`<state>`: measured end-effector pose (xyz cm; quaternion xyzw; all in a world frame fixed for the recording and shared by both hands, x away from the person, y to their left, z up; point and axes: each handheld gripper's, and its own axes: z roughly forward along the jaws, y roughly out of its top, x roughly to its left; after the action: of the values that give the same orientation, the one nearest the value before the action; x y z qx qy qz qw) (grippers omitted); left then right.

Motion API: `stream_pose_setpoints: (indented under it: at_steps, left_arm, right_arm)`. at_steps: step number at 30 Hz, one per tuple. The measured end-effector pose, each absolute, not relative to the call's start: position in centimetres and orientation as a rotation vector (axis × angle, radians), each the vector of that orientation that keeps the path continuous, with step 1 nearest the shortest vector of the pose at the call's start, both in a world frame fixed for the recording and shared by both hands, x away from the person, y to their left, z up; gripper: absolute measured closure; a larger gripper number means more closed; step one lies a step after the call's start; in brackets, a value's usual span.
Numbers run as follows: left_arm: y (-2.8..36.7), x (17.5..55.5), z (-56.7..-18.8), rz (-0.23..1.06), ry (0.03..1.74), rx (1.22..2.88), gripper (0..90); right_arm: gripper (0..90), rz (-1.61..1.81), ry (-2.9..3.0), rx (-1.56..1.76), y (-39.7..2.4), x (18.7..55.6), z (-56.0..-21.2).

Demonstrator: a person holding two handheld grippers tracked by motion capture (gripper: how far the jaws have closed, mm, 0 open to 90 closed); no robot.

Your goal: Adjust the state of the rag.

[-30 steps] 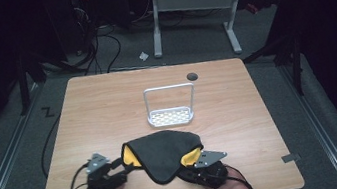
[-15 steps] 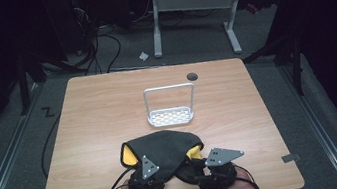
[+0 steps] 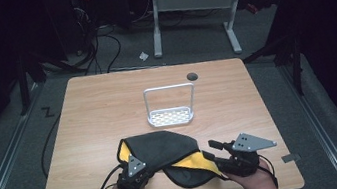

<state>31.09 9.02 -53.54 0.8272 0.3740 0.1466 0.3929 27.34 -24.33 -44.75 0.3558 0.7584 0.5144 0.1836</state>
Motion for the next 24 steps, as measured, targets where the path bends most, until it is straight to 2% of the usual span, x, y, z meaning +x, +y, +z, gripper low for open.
stream_pose_setpoints:
  at_steps: [3, 7, 10, 14, 16, 18, 19, 21, 22, 24]
  left_arm:
    - [9.3, 31.2, -53.6, 0.359, 0.957, 2.086, 85.2]
    - [9.7, 31.3, -53.7, 0.333, 0.971, 2.066, 85.6]
    - [10.1, 31.4, -53.7, 0.305, 0.993, 2.046, 85.7]
    - [10.5, 31.6, -53.6, 0.287, 1.019, 2.012, 85.8]
    - [10.6, 31.5, -53.3, 0.282, 1.017, 1.998, 85.9]
    - [10.4, 31.2, -52.9, 0.295, 0.992, 2.000, 86.0]
    - [10.4, 31.1, -52.7, 0.304, 0.981, 1.996, 86.1]
    - [10.4, 30.9, -52.2, 0.307, 0.972, 1.977, 86.1]
    - [10.5, 30.8, -52.0, 0.307, 0.971, 1.972, 86.2]
    - [10.9, 30.7, -51.7, 0.311, 0.972, 1.957, 86.1]
  right_arm:
    - [71.0, 1.312, 2.152, 1.095, -25.0, 29.4, -47.0]
    - [74.1, 1.074, 2.231, 1.171, -25.0, 32.2, -50.8]
    - [68.7, 1.055, 2.350, 1.190, -24.3, 32.9, -52.3]
    - [53.4, 1.136, 2.424, 1.088, -22.2, 31.6, -52.1]
    - [50.0, 1.181, 2.436, 1.087, -21.4, 31.4, -52.1]
    - [54.2, 1.141, 2.444, 1.097, -20.7, 31.7, -52.4]
    - [59.1, 1.121, 2.442, 1.112, -20.4, 31.9, -52.6]
    - [77.9, 1.119, 2.438, 1.134, -20.5, 32.2, -52.8]
    - [83.7, 1.102, 2.411, 1.126, -20.6, 32.2, -52.7]
    - [86.9, 1.115, 2.370, 1.129, -21.2, 32.2, -52.2]
